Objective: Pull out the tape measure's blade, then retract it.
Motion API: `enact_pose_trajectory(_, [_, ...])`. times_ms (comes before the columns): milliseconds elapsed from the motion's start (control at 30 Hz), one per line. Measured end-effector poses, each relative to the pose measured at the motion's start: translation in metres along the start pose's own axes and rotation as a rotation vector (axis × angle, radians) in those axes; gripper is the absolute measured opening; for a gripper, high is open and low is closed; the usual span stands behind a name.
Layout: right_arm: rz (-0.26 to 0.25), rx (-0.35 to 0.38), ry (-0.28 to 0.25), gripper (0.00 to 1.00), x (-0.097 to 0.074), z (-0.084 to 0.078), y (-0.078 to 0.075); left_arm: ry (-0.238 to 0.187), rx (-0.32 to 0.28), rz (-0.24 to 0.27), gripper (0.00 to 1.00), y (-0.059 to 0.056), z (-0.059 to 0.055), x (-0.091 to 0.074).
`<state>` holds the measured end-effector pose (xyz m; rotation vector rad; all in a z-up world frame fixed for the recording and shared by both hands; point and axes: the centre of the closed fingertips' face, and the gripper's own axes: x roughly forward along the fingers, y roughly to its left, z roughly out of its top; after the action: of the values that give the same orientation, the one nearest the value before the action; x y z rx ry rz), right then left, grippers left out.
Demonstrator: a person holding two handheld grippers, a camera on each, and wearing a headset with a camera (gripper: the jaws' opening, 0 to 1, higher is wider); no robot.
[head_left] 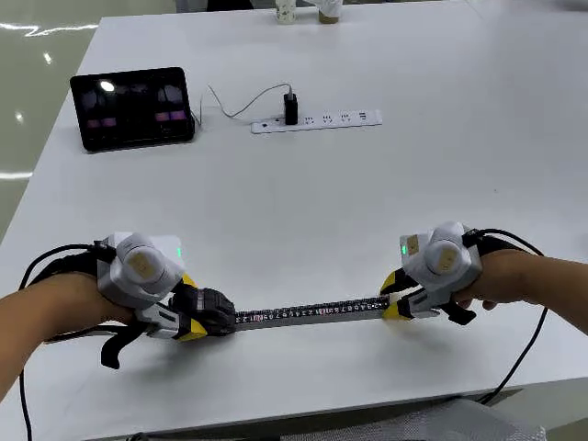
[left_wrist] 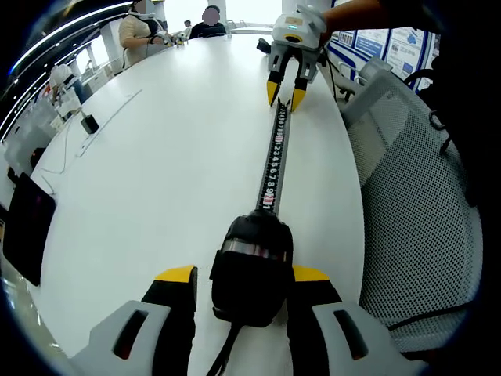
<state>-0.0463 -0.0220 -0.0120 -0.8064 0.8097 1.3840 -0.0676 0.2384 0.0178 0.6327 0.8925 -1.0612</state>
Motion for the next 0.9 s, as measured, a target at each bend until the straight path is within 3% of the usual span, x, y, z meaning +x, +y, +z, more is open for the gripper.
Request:
enact_pose_trajectory(167, [-0.008, 0.016, -0.008, 0.25, -0.004, 0.004, -0.002, -0.012, -0.08, 0.024, 0.56, 0.003, 0.001, -0.008])
enact_pose_trajectory(333, [-0.03, 0.074, -0.034, 0.34, -0.008, 0.006, -0.004, -0.022, -0.131, 0.047, 0.62, 0.004, 0.0, -0.014])
enact_pose_trajectory(667, [-0.138, 0.195, -0.101, 0.4, -0.024, -0.005, -0.009, -0.102, -0.283, 0.09, 0.78, 0.004, 0.004, -0.021])
enact_pose_trajectory(800, [-0.155, 0.24, -0.112, 0.4, -0.033, -0.012, -0.007, -0.139, -0.354, 0.098, 0.83, 0.001, 0.004, -0.025])
enact_pose_trajectory(900, [-0.174, 0.276, -0.135, 0.43, -0.039, -0.015, -0.007, -0.185, -0.418, 0.137, 0.92, 0.007, 0.004, -0.03])
